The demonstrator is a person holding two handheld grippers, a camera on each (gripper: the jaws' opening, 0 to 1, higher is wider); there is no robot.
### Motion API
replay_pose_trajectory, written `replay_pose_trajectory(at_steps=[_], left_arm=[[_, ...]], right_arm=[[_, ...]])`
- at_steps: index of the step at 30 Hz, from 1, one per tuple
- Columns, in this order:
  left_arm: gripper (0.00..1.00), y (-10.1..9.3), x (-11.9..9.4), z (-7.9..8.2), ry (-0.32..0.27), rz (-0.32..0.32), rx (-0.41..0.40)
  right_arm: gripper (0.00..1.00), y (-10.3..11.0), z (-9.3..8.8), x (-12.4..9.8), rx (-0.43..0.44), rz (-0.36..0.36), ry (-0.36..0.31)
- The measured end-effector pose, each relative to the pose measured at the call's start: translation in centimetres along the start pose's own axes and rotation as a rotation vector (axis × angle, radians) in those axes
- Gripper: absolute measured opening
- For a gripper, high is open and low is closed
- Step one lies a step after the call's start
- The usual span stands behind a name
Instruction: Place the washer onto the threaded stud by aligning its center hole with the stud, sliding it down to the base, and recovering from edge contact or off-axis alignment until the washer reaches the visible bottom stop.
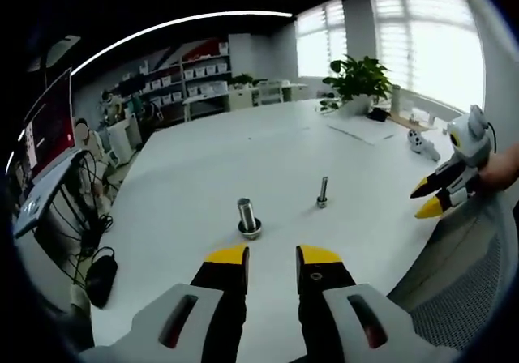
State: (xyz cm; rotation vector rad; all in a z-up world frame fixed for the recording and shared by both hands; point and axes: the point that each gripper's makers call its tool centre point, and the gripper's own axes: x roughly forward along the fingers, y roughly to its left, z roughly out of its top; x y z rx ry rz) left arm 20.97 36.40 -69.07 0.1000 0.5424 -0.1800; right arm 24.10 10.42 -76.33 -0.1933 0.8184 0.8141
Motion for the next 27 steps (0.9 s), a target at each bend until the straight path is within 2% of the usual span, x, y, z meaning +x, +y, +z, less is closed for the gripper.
replay_pose_trajectory(at_steps=[4,7,14,18,27], left_arm=[[0.21,0.5,0.0,0.5,-0.022,0.022,-0.002],[0.2,0.9,0.0,0.2,-0.027,0.034,-0.02],[0.18,1.0,0.0,1.0,-0.08,0.064,0.013],[0.18,1.4,-0.3,1.3,-0.105,0.073,-0.007],[0.19,1.7,-0.2,0.9,-0.101,0.084,-0.011]], right_arm=[[0.41,0.1,-0.3,0.2,-0.007,0.005,0.015],[0.41,0.0,-0.4,0.2,-0.006,0.002,0.02],[0.41,0.0,-0.5,0.2,-0.018,-0.007,0.035],[0.41,-0.2,-0.5,0.2,-0.021,-0.022,0.036],[0.43,-0.2,-1.0,0.4,-0.051,-0.045,0.08]])
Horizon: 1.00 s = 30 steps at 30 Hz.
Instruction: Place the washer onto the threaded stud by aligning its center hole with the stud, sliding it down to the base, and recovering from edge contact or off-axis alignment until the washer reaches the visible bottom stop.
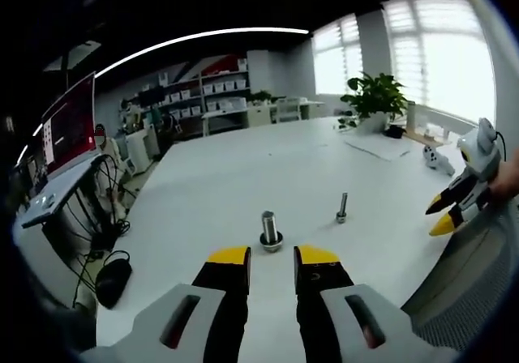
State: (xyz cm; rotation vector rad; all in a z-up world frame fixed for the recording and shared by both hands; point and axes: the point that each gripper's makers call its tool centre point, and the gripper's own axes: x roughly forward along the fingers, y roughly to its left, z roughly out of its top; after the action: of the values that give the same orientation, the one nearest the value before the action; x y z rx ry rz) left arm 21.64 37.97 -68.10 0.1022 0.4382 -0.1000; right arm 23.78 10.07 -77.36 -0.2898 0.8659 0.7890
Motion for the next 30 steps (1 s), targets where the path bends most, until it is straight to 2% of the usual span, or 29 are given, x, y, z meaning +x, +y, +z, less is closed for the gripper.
replay_pose_trajectory(at_steps=[12,17,24,30], left_arm=[[0.19,-0.2,0.2,-0.5,0.023,-0.022,-0.015],[0.19,-0.2,0.5,-0.9,0.05,-0.028,-0.027],[0.19,-0.4,0.3,-1.1,0.06,-0.036,-0.03],[0.19,-0.9,0.3,-1.2,0.068,-0.056,-0.006]], right_arm=[[0.45,-0.1,0.7,-0.4,0.036,-0.004,-0.04],[0.45,-0.1,0.9,-0.4,0.015,0.005,-0.053],[0.45,-0.3,0.9,-0.3,0.029,0.0,-0.059],[0.45,-0.2,0.9,-0.2,0.021,0.009,-0.063]])
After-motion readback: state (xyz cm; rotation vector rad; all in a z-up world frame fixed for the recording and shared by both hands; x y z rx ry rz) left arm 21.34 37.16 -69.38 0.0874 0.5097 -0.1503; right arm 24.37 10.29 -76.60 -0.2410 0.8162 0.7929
